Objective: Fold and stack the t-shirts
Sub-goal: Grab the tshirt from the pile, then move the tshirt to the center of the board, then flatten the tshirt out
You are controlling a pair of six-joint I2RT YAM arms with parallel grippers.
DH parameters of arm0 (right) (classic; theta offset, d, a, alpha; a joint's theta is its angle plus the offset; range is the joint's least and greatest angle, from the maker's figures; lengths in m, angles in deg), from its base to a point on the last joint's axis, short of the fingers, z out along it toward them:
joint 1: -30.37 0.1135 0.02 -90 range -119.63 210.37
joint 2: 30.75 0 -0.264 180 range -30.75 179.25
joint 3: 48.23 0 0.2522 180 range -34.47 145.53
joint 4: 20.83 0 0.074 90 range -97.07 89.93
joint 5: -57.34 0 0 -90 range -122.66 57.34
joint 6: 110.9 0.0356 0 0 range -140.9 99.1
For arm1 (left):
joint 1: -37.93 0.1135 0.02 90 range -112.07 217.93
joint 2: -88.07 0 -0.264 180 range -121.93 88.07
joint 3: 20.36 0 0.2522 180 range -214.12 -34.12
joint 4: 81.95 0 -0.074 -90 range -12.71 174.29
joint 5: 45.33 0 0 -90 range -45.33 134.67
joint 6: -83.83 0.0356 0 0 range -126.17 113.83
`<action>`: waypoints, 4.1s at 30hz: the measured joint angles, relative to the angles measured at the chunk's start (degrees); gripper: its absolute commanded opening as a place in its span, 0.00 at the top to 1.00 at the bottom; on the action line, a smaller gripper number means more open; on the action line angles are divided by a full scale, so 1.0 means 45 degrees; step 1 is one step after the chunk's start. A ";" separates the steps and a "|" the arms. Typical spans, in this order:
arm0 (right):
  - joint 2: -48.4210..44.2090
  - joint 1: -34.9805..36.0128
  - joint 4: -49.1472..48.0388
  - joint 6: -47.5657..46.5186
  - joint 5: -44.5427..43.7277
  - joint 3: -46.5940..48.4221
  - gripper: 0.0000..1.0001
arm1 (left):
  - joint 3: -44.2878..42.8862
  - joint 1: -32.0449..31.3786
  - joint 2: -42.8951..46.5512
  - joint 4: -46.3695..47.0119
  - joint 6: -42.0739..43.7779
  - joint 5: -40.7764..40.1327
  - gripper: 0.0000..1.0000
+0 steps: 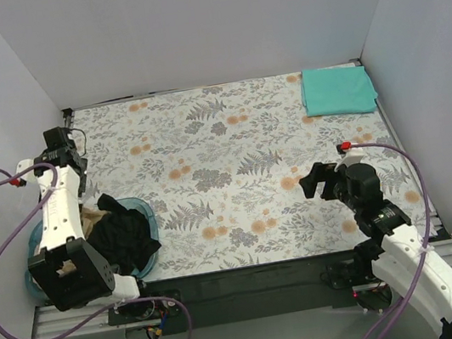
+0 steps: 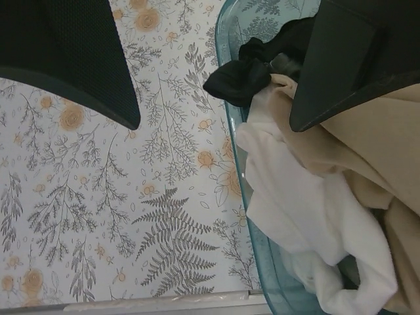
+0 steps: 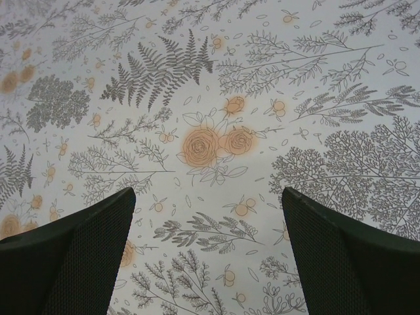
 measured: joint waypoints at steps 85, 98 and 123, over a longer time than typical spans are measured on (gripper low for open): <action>-0.2895 0.0000 0.0311 -0.0063 -0.2152 -0.0879 0.02 | -0.5333 -1.3678 -0.1025 0.7203 0.8539 0.6717 1.00; -0.2438 0.0000 0.0593 -0.0063 -0.2059 -0.0879 0.02 | 0.5892 -0.9462 0.3648 0.5819 0.3521 0.2579 0.09; -0.0476 0.0000 0.1365 0.0699 -0.1948 -0.0879 0.02 | 0.9267 -1.1691 0.3269 0.7849 0.1545 0.6256 0.09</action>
